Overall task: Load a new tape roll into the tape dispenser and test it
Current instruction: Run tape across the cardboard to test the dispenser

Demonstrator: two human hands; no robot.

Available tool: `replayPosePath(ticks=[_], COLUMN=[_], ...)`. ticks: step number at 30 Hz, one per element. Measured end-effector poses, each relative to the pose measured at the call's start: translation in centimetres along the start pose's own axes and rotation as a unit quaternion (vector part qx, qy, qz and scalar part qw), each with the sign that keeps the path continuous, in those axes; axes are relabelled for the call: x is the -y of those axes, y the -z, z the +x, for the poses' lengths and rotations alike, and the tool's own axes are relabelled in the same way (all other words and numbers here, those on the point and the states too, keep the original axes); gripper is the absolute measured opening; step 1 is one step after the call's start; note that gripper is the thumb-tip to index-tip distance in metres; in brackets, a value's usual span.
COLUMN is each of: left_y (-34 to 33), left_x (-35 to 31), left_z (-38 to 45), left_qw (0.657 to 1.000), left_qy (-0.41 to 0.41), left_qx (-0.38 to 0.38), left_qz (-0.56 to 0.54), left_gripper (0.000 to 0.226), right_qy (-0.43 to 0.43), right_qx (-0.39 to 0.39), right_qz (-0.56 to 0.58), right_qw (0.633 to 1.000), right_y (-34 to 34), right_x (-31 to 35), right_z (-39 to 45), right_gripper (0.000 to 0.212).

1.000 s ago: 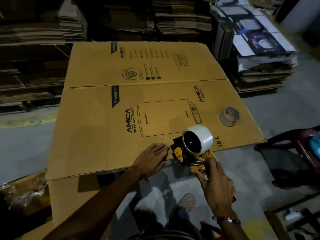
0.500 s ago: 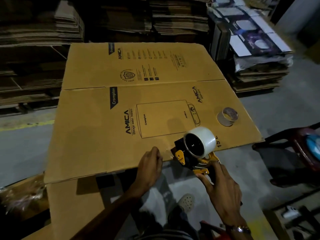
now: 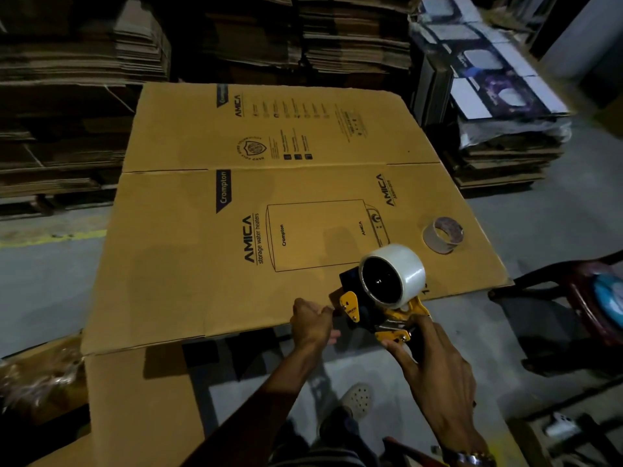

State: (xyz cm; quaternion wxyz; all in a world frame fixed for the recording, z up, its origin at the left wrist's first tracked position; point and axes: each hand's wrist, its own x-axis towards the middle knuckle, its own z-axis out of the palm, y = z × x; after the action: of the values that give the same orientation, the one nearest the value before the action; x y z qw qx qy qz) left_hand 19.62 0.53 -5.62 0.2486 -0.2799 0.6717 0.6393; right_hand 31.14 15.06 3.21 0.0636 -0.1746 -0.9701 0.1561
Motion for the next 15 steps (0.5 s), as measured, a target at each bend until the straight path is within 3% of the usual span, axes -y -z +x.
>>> replayPosePath(ticks=[5, 9, 15], left_y=[-1.4, -2.6, -2.8], left_x=[1.1, 0.5, -1.0], left_z=[-1.3, -0.2, 0.8], left_qw=[0.983, 0.980, 0.990], left_qy=[0.107, 0.085, 0.020], left_qx=[0.074, 0.037, -0.027], left_qz=[-0.127, -0.178, -0.140], left_gripper=[0.025, 0.020, 0.029], right_qy=[-0.004, 0.000, -0.008], right_qx=[0.001, 0.004, 0.004], right_qz=[0.001, 0.002, 0.009], right_qw=[1.000, 1.000, 1.000], right_y=[0.4, 0.5, 0.6], right_x=[-0.1, -0.2, -0.5], right_z=[0.4, 0.2, -0.3], right_gripper=[0.040, 0.042, 0.041])
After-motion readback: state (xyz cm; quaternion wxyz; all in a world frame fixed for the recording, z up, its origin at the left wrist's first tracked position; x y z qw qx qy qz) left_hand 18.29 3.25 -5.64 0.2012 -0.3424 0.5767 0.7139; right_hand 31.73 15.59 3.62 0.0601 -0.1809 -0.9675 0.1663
